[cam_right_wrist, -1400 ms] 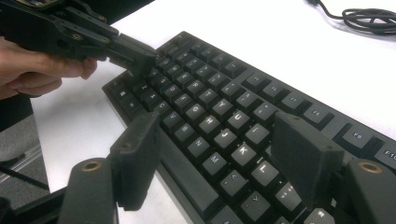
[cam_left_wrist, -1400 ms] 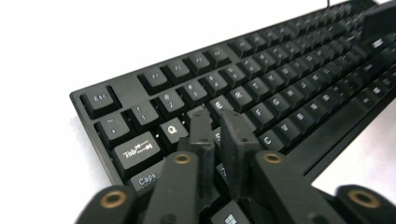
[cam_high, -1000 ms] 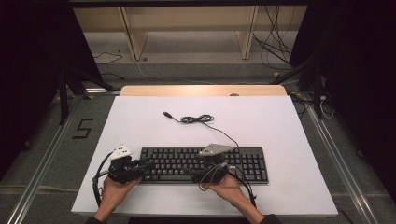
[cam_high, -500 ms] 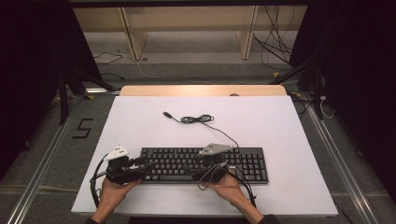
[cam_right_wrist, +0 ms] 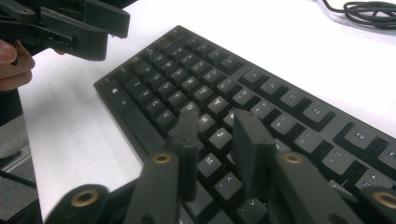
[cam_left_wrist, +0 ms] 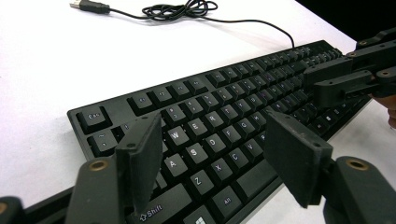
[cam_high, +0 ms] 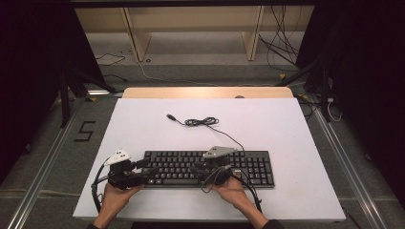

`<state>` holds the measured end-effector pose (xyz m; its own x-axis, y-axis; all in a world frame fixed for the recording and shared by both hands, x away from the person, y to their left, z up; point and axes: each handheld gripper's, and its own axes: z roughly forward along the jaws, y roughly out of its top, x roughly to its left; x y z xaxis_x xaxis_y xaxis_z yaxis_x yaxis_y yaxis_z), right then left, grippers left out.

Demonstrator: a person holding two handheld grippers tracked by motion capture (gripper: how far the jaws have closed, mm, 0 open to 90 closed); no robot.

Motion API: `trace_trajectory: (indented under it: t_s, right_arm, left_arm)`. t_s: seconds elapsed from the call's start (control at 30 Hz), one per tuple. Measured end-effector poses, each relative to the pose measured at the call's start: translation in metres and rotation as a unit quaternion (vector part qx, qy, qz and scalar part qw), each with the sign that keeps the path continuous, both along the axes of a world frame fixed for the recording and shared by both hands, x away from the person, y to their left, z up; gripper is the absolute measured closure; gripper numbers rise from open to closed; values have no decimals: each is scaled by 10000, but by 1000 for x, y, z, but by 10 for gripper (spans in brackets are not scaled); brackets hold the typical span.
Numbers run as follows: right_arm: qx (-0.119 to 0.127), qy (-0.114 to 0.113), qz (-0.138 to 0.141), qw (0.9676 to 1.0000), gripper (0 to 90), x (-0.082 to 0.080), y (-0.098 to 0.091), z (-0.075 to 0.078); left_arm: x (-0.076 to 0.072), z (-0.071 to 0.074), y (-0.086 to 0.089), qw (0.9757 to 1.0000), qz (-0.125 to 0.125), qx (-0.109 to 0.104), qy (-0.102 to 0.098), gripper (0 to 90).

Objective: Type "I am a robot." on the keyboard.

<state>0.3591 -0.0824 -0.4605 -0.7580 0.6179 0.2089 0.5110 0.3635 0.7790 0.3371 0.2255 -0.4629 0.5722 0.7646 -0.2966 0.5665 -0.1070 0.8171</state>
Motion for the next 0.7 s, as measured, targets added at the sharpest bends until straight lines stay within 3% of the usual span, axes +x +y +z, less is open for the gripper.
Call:
trace_trajectory:
  t_s: [0.3, 0.7]
  right_arm:
    - [-86, 67, 26, 9999, 839, 2, 3, -4]
    - [-208, 103, 100, 9997, 875, 2, 9, -8]
  left_arm:
    - [-1, 1, 0, 10000, -9, -45, -40, 341]
    - [-2, 2, -1, 10000, -30, -49, -60, 330]
